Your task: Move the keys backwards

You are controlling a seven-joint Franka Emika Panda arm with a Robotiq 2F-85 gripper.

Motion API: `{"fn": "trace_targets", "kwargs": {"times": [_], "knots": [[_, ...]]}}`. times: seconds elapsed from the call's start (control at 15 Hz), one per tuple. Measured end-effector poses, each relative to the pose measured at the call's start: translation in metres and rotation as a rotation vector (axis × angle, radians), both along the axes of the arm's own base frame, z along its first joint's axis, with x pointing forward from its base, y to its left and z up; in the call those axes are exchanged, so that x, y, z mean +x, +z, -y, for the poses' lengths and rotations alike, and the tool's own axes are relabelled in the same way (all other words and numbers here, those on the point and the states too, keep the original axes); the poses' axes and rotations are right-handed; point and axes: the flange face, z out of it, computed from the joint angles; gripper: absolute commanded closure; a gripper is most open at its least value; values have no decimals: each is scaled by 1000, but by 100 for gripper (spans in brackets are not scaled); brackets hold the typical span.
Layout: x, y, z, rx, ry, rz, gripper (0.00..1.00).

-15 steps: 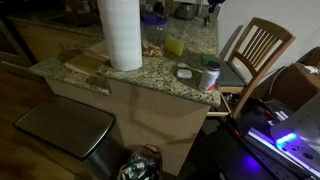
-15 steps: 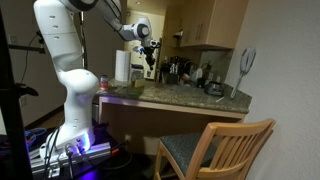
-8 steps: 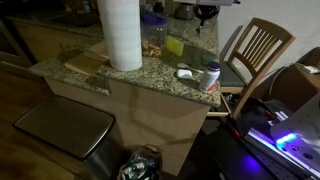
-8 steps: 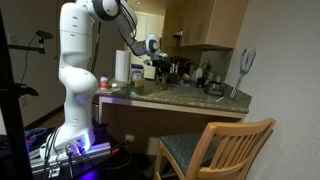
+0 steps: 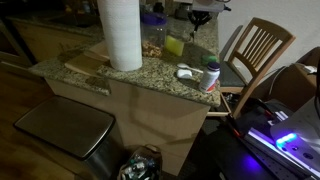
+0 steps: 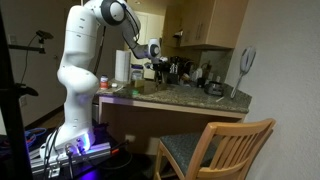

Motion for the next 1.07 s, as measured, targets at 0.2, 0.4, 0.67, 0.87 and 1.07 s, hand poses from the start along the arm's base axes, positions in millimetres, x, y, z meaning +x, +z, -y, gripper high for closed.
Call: {"fn": "trace_targets", "kwargs": {"times": [0.2, 0.4, 0.67, 0.87, 1.07], "knots": [[7, -11, -16, 46, -36, 57, 100], [12, -26, -34, 80, -67, 82, 100], [17, -53, -52, 104, -71, 56, 60], [18, -60, -48, 107, -84, 41, 38], [17, -39, -34, 85, -82, 56, 18]]}}
